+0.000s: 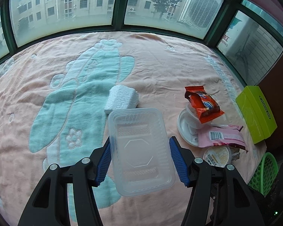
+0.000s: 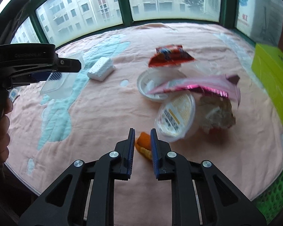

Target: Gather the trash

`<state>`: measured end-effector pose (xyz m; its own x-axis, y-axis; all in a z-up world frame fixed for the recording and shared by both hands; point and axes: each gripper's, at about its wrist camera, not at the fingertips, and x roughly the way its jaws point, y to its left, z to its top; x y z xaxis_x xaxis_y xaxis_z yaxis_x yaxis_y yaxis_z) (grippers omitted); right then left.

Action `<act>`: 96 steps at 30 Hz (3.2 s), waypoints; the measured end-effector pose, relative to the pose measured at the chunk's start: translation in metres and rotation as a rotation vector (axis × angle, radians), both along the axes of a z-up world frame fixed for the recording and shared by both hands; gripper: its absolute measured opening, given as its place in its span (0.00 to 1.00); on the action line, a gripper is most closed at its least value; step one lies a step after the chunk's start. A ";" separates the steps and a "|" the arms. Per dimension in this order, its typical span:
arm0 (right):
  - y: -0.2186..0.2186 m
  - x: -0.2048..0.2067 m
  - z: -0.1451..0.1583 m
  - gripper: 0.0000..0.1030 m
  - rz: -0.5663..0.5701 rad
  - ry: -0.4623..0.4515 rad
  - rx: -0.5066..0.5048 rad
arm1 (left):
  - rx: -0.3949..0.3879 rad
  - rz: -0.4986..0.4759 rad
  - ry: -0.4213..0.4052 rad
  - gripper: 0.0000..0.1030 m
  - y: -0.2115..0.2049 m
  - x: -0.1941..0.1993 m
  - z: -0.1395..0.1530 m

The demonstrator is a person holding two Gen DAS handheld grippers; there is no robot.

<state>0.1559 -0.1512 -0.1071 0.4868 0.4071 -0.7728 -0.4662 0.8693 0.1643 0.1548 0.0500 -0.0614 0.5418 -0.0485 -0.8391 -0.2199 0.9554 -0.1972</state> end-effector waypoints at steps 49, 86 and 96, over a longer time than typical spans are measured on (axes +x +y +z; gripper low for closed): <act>-0.026 -0.040 -0.030 0.36 -0.099 0.034 0.012 | -0.013 -0.046 0.021 0.56 -0.015 -0.001 -0.009; -0.298 -0.098 0.058 0.33 -0.683 -0.125 -0.014 | -0.059 -0.628 -0.070 0.56 -0.299 -0.004 0.052; -0.352 -0.115 0.038 0.39 -0.796 -0.067 -0.018 | -0.077 -0.779 -0.059 0.56 -0.384 -0.013 0.049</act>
<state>0.0405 -0.5031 -0.0693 0.6717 -0.0941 -0.7348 0.2869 0.9475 0.1410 0.1416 -0.3340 -0.0120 0.3717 -0.4900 -0.7885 0.5208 0.8132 -0.2599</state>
